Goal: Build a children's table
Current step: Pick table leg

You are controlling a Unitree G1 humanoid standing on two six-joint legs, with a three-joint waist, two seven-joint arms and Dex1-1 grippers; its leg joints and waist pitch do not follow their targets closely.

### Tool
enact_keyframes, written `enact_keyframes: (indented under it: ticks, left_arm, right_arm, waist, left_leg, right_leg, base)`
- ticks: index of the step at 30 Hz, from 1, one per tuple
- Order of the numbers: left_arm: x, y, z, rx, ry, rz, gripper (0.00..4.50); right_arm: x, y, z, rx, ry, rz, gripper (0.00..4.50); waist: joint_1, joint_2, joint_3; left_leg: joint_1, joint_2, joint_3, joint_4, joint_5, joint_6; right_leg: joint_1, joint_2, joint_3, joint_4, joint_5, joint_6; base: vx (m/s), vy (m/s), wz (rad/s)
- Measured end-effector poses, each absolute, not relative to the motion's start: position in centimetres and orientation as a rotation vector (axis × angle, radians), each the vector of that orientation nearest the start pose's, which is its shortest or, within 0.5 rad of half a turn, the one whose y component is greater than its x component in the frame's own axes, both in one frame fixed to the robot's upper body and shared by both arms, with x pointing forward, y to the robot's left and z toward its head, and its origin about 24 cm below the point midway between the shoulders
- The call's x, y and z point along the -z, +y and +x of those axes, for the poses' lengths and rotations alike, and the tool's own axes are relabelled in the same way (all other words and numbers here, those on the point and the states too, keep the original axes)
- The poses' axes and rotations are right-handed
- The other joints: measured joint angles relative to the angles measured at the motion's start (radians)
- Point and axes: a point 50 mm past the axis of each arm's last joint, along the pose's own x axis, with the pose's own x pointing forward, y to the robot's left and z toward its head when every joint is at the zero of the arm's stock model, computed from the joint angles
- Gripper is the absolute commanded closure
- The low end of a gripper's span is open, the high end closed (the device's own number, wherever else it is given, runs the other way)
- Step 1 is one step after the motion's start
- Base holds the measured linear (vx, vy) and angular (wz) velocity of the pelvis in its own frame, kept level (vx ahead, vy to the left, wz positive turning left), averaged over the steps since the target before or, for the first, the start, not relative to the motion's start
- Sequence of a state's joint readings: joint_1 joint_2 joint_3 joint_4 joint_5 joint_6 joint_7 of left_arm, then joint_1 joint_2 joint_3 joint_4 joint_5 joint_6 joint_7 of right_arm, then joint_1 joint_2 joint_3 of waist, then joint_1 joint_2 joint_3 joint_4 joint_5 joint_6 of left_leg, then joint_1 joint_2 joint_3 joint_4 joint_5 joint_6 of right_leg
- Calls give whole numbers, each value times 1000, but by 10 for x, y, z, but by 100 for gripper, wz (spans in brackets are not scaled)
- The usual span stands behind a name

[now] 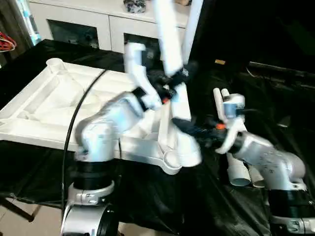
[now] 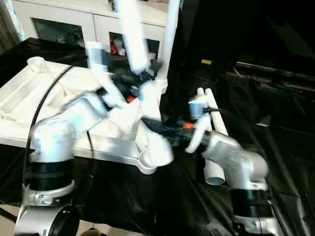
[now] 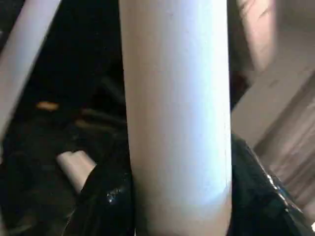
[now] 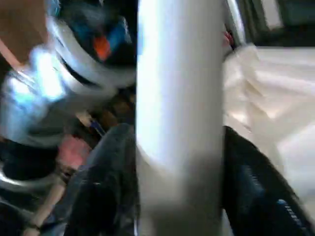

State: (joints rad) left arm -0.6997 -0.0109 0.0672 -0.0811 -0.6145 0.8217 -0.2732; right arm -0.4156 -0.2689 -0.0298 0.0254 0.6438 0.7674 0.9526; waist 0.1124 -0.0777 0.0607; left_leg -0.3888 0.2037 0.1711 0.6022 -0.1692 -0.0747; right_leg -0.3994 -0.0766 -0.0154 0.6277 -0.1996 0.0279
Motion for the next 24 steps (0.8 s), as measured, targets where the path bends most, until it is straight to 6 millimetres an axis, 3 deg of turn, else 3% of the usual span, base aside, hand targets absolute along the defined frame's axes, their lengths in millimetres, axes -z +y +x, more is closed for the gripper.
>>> enact_keyframes:
  ticks: [3,5,11,17,24]
  left_arm:
    - [-199,60,325,720,37,-304,264]
    - [-198,65,330,619,29,-230,265]
    - [-197,64,333,555,21,-155,267]
    - [-200,63,335,521,-4,-107,267]
    - [-200,63,335,505,-6,-87,268]
  right_arm:
    - [-108,-109,294,-1159,267,349,144]
    - [-104,-91,302,-1108,293,277,144]
    - [-98,-67,319,-970,347,243,144]
    - [-99,-56,324,-946,337,251,211]
    - [-98,-54,325,-954,324,237,249]
  waist:
    - [-6,0,0]
    - [-19,0,0]
    - [-20,0,0]
    - [-22,-1,0]
    - [-22,-1,0]
  left_leg:
    - [0,1,0,0,1,-1]
    - [0,1,-1,-1,2,-4]
    - [-2,2,0,-1,2,-4]
    - [-3,2,1,-1,2,-4]
    - [-3,2,1,-1,3,-4]
  right_leg:
    - [0,1,0,0,0,0]
    - [-1,2,-1,1,1,0]
    - [-2,1,-1,0,1,-1]
    - [-3,1,-1,0,1,-1]
    - [-3,1,-1,1,1,-1]
  base:
    - [0,0,0]
    - [0,0,0]
    - [0,0,0]
    - [0,0,0]
    - [0,0,0]
